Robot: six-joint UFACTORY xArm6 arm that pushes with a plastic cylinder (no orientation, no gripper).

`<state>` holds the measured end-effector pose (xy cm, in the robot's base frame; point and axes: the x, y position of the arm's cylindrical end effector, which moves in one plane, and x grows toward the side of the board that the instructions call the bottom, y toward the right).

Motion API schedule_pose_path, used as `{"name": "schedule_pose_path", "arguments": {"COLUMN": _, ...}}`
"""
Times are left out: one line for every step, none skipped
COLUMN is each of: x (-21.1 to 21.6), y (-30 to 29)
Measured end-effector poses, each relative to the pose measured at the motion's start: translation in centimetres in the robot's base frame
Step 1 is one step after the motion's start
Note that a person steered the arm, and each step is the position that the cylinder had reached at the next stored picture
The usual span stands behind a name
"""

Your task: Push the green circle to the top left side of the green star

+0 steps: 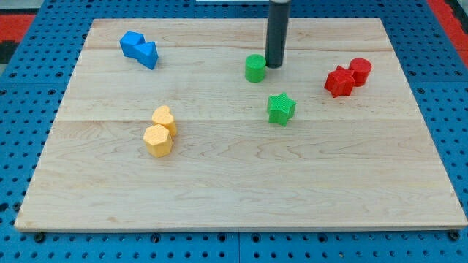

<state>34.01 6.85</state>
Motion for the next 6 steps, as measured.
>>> {"name": "schedule_pose_path", "arguments": {"x": 0.8, "y": -0.3}}
{"name": "schedule_pose_path", "arguments": {"x": -5.5, "y": -0.4}}
{"name": "schedule_pose_path", "arguments": {"x": -5.8, "y": -4.7}}
{"name": "schedule_pose_path", "arguments": {"x": 1.2, "y": -3.6}}
{"name": "schedule_pose_path", "arguments": {"x": 2.7, "y": -3.4}}
{"name": "schedule_pose_path", "arguments": {"x": 0.4, "y": -4.0}}
